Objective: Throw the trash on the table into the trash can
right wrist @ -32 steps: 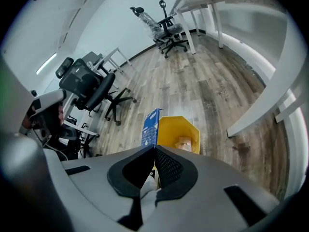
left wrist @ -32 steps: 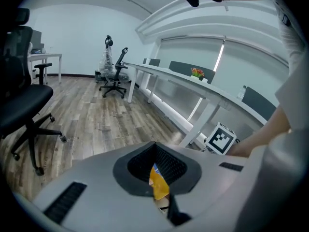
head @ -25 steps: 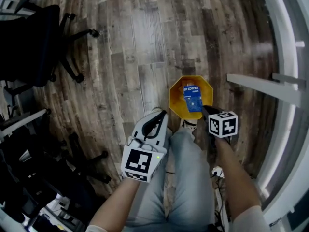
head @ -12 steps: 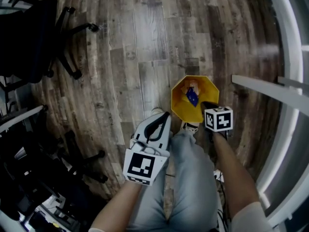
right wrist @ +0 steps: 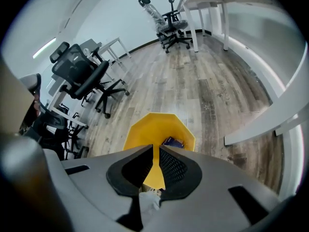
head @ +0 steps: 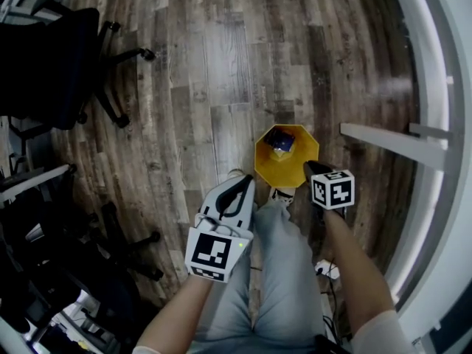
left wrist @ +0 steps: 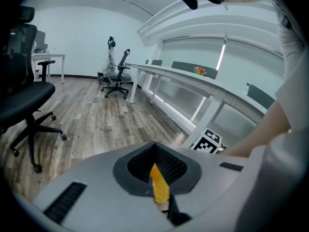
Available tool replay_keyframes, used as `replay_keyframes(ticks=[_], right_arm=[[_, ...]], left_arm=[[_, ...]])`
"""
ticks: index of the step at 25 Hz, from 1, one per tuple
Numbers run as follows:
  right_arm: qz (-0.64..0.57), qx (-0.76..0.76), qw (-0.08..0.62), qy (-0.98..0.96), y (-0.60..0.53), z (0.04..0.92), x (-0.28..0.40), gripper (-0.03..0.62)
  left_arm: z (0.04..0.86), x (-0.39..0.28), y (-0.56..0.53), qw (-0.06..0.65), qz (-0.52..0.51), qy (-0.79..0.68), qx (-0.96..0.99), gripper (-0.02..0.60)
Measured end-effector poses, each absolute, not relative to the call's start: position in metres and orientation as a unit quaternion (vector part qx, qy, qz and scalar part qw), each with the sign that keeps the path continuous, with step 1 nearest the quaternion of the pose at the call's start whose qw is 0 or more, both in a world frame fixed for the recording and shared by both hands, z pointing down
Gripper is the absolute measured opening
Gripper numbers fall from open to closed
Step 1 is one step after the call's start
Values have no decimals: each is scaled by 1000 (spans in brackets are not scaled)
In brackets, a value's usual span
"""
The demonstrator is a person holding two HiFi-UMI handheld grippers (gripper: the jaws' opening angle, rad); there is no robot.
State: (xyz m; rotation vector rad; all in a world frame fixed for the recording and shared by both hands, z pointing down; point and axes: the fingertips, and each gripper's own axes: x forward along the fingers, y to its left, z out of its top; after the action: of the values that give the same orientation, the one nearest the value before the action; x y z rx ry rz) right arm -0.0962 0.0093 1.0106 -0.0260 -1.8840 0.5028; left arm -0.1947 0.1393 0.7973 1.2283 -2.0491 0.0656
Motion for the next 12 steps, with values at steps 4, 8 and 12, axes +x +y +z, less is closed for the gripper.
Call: replay_keyframes(ticks=[4, 8, 12], right_arm=[[203, -30, 541, -816, 10, 937, -94, 49], [218, -49, 500, -837, 18, 834, -106, 43], [222, -53, 453, -862, 1, 726, -130, 37]], left_arm=[[742, -189, 137, 352, 27, -799, 486, 0], [670, -186, 135, 344, 29, -791, 505, 0], [606, -199, 122, 331, 24, -790, 515, 0]])
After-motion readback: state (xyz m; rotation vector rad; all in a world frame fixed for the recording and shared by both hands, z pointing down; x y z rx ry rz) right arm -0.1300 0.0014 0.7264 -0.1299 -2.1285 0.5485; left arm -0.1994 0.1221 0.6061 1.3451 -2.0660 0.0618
